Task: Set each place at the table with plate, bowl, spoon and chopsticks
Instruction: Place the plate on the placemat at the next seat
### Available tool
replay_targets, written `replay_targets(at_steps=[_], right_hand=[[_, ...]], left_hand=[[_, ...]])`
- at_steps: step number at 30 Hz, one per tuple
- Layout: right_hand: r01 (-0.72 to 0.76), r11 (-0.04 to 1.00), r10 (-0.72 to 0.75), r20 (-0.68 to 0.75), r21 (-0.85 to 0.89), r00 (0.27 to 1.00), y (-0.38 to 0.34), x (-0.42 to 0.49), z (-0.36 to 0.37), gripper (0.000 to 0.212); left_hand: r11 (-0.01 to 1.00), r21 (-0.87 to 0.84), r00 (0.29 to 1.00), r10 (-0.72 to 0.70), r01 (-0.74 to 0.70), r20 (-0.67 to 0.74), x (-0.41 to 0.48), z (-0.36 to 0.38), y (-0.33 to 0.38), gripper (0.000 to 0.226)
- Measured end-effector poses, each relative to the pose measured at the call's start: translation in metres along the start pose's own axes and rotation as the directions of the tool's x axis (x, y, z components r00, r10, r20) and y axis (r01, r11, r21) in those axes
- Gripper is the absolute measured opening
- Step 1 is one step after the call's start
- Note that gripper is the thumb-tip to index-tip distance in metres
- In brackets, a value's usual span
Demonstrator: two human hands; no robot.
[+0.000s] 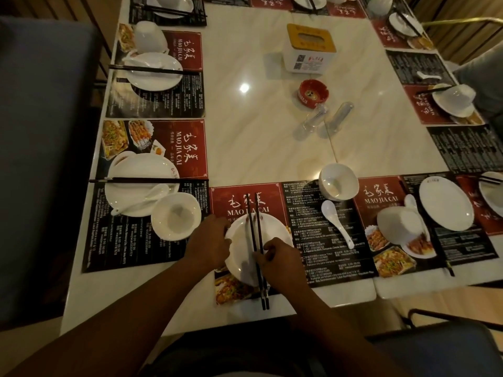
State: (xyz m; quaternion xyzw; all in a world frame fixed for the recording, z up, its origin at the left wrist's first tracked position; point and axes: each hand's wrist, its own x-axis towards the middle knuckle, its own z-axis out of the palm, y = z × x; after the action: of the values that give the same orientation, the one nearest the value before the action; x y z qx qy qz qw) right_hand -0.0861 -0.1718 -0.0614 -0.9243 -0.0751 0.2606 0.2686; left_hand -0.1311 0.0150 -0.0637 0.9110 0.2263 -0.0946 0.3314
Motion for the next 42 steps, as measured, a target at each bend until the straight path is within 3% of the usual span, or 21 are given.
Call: replay_targets(at_steps=[32, 42], right_hand=[[0.013, 0.998, -0.011, 0.037, -0.063, 0.999, 0.003, 0.003, 0.006, 0.032], [0.04, 0.998, -0.04, -0.017, -0.038, 0.999, 0.012, 0.001, -0.012, 0.034]], left_hand=[[0.998, -0.066, 0.999, 0.005, -0.003, 0.037, 0.0, 0.001, -0.003, 0.032], [1.0, -0.026, 0.999, 0.003, -0.003, -0.035, 0.003, -0.002, 0.002, 0.023]])
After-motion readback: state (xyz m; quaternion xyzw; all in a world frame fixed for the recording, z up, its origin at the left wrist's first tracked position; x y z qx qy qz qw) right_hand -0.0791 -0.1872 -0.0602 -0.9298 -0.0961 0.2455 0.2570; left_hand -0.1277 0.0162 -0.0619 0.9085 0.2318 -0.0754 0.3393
